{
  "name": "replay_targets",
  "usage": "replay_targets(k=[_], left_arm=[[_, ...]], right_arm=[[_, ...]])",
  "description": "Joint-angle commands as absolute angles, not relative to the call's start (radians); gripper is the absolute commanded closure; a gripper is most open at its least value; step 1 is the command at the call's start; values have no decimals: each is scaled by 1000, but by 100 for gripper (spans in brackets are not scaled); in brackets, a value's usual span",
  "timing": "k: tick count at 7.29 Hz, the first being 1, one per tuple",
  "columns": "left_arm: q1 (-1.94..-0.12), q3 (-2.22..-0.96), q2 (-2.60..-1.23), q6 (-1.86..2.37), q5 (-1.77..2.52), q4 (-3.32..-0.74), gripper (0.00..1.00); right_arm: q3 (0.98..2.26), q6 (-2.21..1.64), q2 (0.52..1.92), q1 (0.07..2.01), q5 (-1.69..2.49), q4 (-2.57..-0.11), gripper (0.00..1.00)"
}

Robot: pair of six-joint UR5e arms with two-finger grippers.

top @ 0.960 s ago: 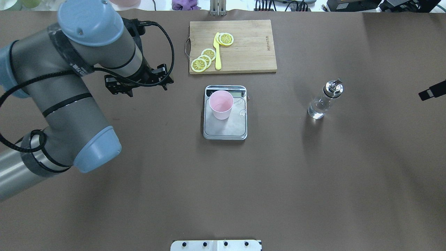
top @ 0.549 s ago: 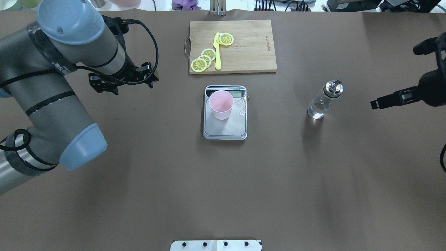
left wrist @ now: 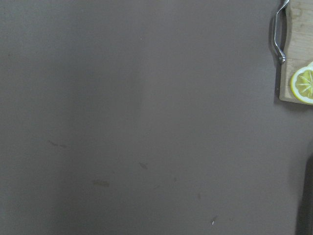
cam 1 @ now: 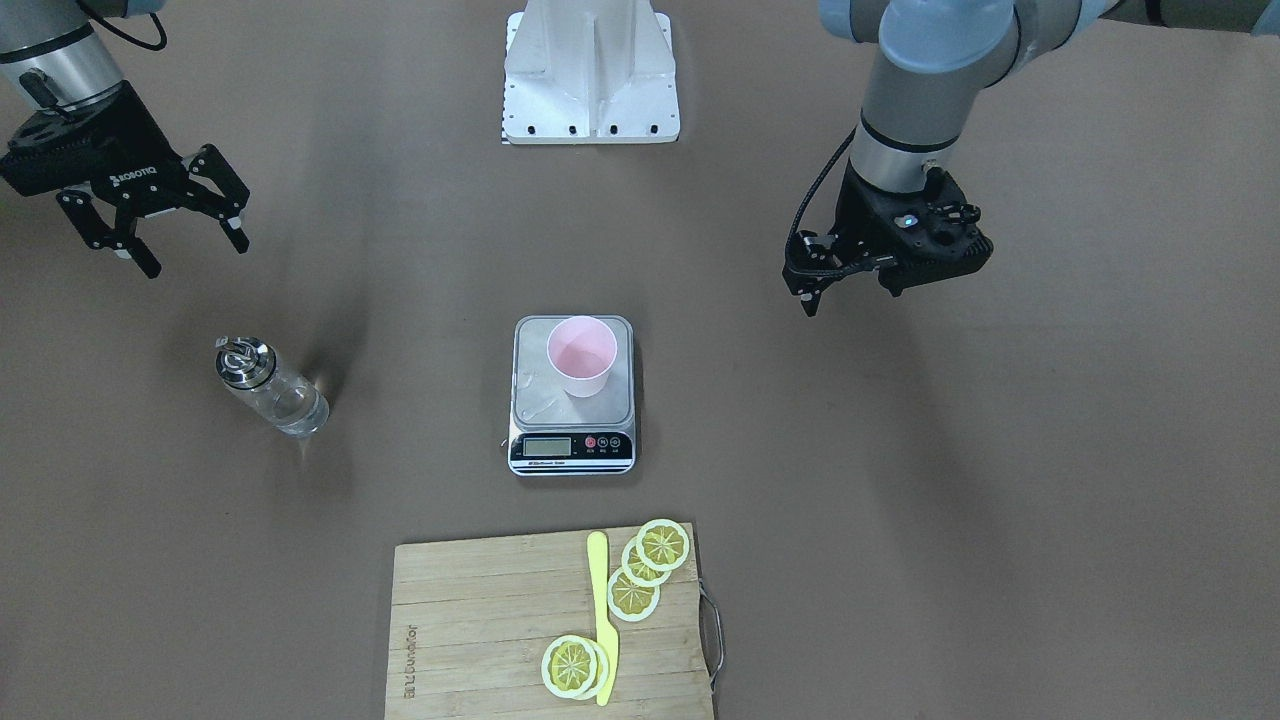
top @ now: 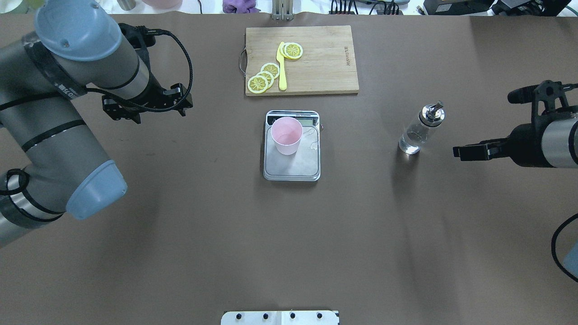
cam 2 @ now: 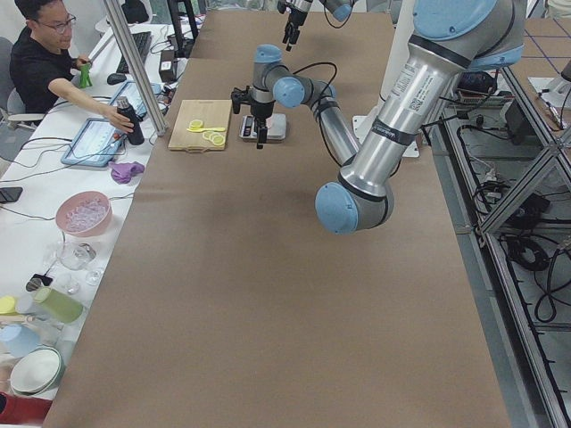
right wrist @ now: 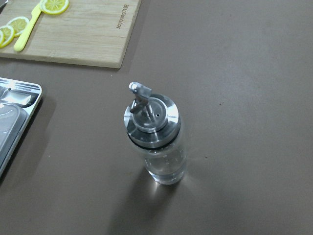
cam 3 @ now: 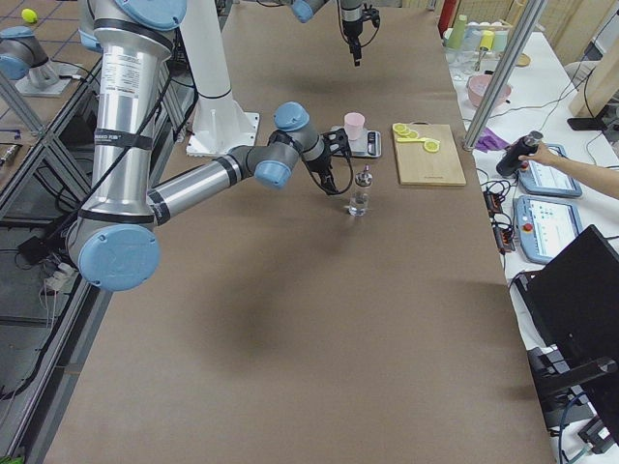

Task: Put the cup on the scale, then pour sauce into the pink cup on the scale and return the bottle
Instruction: 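Close the right gripper around the glass sauce bottle's metal cap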

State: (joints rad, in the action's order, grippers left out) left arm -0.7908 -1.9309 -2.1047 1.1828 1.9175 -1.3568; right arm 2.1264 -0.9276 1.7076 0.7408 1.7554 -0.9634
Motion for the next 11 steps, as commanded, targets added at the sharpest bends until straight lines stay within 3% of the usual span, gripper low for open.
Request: replay_targets(k=[1,4,11], left_arm=[[-795,-1930,-2098,1183,1917,-1362,2],[-798,-1925,-2098,1181,1919,-1362,2],[-815,-1908,-2100,1183,1919,-1365,2]], right_arm=[[2088,-949,1704,680,1608,-878,1],[1944,-968,1698,637,1494,-656,1],[1803,-963,1580,552,1273,-637,1]])
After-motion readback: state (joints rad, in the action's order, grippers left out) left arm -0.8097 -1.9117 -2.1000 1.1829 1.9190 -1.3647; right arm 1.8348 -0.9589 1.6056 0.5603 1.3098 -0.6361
